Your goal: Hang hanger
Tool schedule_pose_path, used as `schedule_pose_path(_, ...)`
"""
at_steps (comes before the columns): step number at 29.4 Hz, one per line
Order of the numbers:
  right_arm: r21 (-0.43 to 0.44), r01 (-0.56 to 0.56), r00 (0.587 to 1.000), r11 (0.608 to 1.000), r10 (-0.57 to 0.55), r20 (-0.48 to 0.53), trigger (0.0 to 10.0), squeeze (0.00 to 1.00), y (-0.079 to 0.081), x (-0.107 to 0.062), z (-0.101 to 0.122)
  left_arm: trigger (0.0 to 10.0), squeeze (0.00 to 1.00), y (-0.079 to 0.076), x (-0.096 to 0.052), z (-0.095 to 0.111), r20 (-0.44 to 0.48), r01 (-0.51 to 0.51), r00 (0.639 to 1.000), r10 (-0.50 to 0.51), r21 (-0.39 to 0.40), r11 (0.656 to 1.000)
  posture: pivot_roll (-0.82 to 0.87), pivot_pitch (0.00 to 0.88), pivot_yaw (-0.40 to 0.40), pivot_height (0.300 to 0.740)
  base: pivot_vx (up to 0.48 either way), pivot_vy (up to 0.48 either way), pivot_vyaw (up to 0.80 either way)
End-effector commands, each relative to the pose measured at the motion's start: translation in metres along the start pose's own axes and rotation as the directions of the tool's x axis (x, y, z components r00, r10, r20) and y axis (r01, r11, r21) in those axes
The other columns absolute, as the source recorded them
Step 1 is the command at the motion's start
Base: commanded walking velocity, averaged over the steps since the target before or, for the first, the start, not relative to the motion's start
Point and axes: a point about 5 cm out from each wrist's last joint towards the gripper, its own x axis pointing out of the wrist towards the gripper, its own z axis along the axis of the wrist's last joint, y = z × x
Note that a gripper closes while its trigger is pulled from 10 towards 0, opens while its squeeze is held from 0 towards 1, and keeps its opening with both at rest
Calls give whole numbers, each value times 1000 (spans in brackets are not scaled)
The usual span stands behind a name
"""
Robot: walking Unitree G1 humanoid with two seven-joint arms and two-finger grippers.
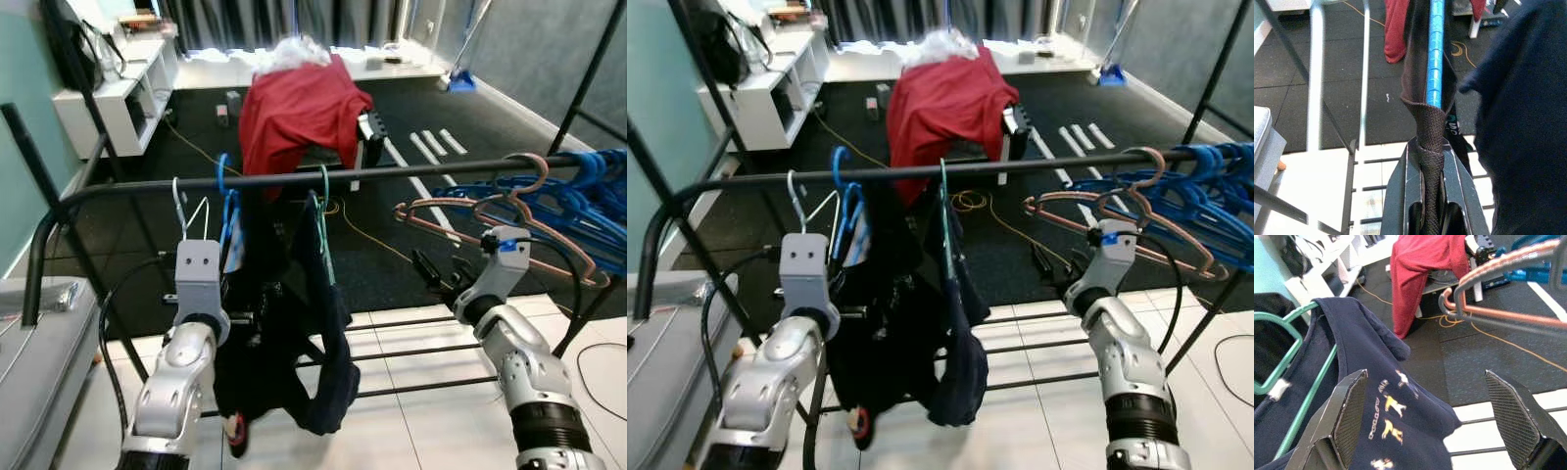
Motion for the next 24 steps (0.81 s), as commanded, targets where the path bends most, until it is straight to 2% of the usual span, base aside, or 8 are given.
schedule_pose_path(1, 1, -8, 1000, 1000, 8, -11, 10000, 0, 4, 1, -4, 10000, 0, 6, 0, 7, 28, -34, 999, 34, 13, 999, -110, 0, -28, 740, 0, 0, 0)
schedule_pose_path(7, -2, -6, 1000, 1000, 6, -14, 10000, 0, 5, 2, -4, 10000, 0, 1, 0, 1, -12, -21, 1000, 21, 4, 1000, -113, 0, -26, 740, 0, 0, 0)
schedule_pose_path(8, -3, -5, 1000, 1000, 5, -14, 10000, 0, 5, 2, -4, 10000, 102, -1, 0, -1, -20, -9, 1000, 9, 4, 1000, -113, 0, -26, 740, 0, 0, 0)
schedule_pose_path(9, -3, -4, 1000, 1000, 4, -15, 10000, 0, 5, 2, -4, 10000, 1000, -3, -1, -3, -40, -1, 999, 1, 14, 1000, -113, 0, -26, 740, 0, 0, 0)
schedule_pose_path(16, -4, -3, 1000, 1000, 3, -19, 10000, 0, 5, 4, -3, 10000, 1000, -6, -6, -21, -152, 30, 988, -18, 79, 996, -110, 0, -26, 740, 0, 0, 0)
schedule_pose_path(20, -2, -2, 1000, 1000, 2, -20, 10000, 0, 5, 4, -3, 10000, 1000, -5, -8, -26, -182, 45, 983, -29, 87, 995, -107, 0, -26, 740, 0, 0, 0)
schedule_pose_path(24, -1, -2, 1000, 1000, 2, -20, 10000, 0, 5, 5, -3, 10000, 1000, -6, -8, -23, -174, 65, 984, -49, 89, 994, -108, 0, -25, 740, 0, 0, 0)
